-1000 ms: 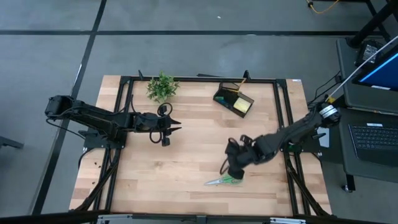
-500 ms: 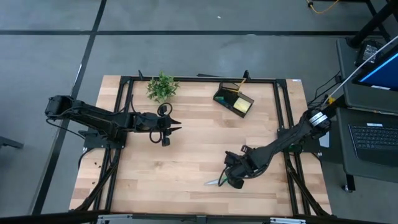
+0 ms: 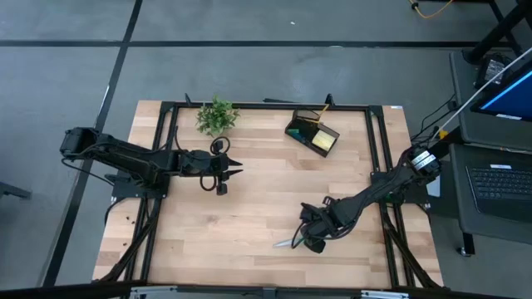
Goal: Pick and place office supplies into organizer
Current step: Put the green scissors into the black desk organizer
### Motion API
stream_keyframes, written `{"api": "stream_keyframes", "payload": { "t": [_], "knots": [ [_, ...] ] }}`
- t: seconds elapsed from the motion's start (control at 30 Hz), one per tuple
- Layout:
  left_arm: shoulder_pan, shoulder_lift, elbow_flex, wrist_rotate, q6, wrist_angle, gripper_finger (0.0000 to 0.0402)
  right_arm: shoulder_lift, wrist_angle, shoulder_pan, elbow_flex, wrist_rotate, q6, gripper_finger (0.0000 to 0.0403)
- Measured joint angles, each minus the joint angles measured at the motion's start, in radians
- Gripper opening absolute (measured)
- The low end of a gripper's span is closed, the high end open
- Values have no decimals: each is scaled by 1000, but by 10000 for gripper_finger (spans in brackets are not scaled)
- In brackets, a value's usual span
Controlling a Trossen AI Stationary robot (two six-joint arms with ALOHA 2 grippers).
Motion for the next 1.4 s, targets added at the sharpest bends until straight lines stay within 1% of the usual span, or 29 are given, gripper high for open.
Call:
{"api": "stream_keyframes", "payload": {
  "t": [0.13,0.37,0.43,0.6,1.03,1.17,1.4],
  "knots": [
    [0,0,0,0,0,0,86,0,32,0,-46,-5,29,138],
    [0,0,0,0,0,0,86,0,154,0,-99,-24,38,138],
    [0,0,0,0,0,0,86,0,170,0,-114,-39,38,138],
    [0,0,0,0,0,0,86,-4,210,0,-161,-38,56,138],
    [0,0,0,-3,0,0,86,-4,216,-7,-182,-39,38,134],
    [0,0,0,-4,0,0,86,-3,205,-8,-183,-37,39,107],
    [0,0,0,-8,0,0,86,-2,193,-8,-184,-30,32,30]
  ]
}}
